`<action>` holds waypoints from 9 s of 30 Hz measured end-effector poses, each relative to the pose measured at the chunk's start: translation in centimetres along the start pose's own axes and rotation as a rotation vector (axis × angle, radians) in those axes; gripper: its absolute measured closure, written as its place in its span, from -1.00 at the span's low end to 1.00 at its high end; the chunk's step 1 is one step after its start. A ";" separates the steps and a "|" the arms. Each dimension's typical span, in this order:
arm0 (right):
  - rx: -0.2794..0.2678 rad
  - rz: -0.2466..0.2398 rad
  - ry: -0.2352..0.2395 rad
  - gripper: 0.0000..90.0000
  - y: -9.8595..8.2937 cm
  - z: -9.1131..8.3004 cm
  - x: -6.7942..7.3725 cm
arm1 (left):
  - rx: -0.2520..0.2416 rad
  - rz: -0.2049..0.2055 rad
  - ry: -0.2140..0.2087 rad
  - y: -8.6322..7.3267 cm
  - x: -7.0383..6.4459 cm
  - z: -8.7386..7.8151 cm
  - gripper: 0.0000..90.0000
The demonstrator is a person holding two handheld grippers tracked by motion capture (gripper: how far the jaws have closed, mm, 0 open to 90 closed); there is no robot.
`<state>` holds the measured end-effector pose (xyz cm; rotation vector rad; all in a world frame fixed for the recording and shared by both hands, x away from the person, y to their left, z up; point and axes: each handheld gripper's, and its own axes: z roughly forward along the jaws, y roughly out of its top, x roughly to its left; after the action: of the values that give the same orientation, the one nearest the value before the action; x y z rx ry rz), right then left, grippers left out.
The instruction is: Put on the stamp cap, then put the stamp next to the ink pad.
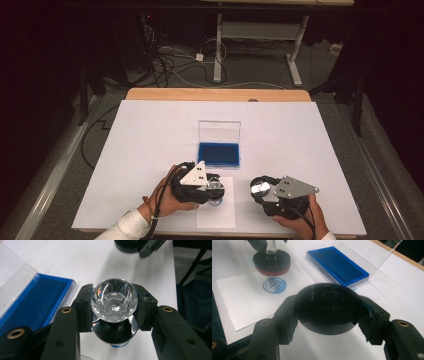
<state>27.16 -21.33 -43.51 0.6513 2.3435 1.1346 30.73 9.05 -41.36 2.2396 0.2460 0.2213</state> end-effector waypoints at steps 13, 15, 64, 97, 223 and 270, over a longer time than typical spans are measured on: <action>0.006 0.005 0.009 -0.15 0.1 0.4 -0.1 | -0.070 -0.005 0.024 0.6 0.4 -2.5 0.21; 0.008 0.011 0.009 -0.15 0.1 0.5 -0.2 | -0.077 -0.012 0.025 0.6 0.6 -2.7 0.21; 0.015 0.000 0.064 -0.15 0.9 2.0 1.0 | -0.157 -0.029 0.043 0.9 0.8 -4.5 0.21; -0.041 0.012 0.243 -0.15 5.1 7.3 4.1 | -0.223 -0.029 -0.030 1.3 0.0 -2.9 0.21; -0.058 0.010 0.202 -0.15 5.1 5.1 4.1 | -0.262 -0.064 -0.040 0.1 -0.2 -1.2 0.21; -0.088 -0.039 0.181 -0.17 4.9 5.6 4.2 | -0.235 -0.101 -0.103 0.5 -0.1 -0.7 0.20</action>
<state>28.16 -12.84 -43.43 0.4873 2.4276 1.3195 30.55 9.20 -40.51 1.9930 0.2630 0.0750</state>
